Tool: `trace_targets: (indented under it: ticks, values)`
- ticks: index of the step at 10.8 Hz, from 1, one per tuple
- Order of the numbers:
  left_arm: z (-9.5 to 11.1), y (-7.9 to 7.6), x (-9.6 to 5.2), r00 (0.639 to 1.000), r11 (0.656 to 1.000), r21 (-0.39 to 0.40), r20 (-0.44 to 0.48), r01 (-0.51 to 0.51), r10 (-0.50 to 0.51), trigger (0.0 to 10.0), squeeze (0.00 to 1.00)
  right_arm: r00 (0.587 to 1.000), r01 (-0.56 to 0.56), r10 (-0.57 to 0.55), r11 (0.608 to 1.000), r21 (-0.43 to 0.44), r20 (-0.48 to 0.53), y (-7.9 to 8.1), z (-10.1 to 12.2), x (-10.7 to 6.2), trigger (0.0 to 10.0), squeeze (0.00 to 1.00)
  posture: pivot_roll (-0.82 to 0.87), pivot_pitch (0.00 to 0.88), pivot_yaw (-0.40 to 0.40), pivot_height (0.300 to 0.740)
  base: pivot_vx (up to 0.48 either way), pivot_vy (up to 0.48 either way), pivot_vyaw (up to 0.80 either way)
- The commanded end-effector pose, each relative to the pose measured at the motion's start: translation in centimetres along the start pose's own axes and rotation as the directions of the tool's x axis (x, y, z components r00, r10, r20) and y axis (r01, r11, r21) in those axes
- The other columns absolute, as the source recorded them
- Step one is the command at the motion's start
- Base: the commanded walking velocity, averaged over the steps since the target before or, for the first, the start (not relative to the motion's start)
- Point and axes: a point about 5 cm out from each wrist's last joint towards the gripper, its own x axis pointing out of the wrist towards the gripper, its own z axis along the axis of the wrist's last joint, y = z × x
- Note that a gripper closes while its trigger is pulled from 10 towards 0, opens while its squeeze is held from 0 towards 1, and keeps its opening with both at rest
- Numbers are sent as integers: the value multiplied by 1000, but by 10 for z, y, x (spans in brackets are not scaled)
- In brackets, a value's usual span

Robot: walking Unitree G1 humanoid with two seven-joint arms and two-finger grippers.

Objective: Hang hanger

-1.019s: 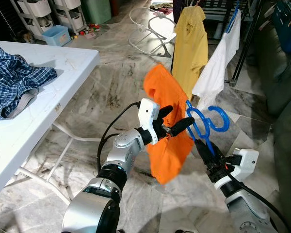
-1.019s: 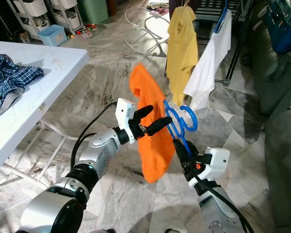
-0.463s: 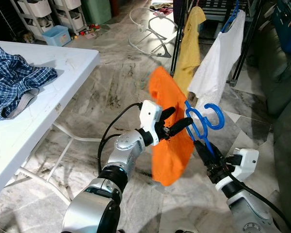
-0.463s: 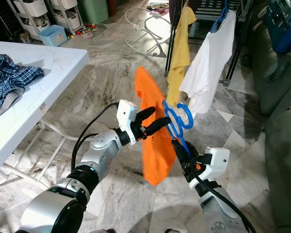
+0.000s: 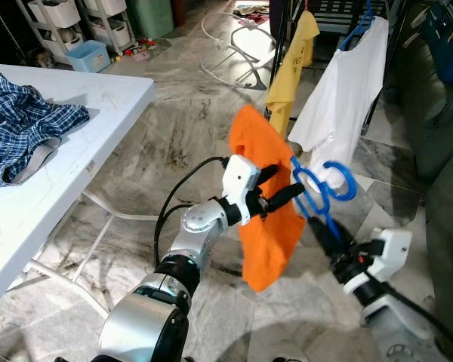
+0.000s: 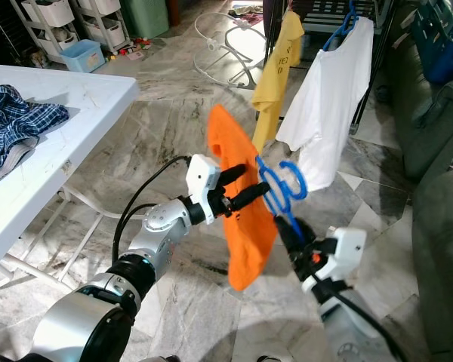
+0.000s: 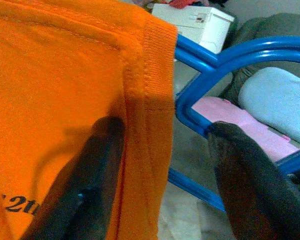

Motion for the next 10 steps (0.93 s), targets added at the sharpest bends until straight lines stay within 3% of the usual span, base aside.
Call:
trace_targets:
  ticks: [1, 2, 5, 6, 7, 10]
  values:
    - [2, -10, 10, 998, 998, 7, -1, 56, -56, 4314, 675, 995, -43, 45, 999, -28, 89, 5, 19, 3, 0, 0, -102, 91, 49, 740, 0, 0, 0]
    - [-1, -10, 8, 998, 998, -11, -10, 63, -63, 10000, 1000, 994, -35, 39, 999, -41, 97, 2, 22, 3, 0, 0, -101, 92, 48, 740, 0, 0, 0]
    - [-2, -8, 4, 998, 997, 60, -24, 51, -49, 10000, 1000, 994, -31, 36, 998, -48, 107, 0, 26, 4, 0, 0, -96, 94, 46, 740, 0, 0, 0]
    - [3, -3, 6, 1000, 998, 54, -5, -10, 10, 10000, 898, 993, -42, 46, 998, -47, 105, 1, 26, 4, 0, 0, -97, 95, 45, 740, 0, 0, 0]
    - [5, -2, 8, 1000, 998, 57, 1, -23, 23, 10000, 0, 993, -47, 51, 998, -45, 102, 2, 26, 4, 0, 0, -98, 95, 44, 740, 0, 0, 0]
    - [10, 2, 15, 992, 992, 8, 22, -127, 126, 10000, 0, 993, -75, 76, 997, -21, 88, 8, 22, 2, 0, 0, -107, 92, 47, 740, 0, 0, 0]
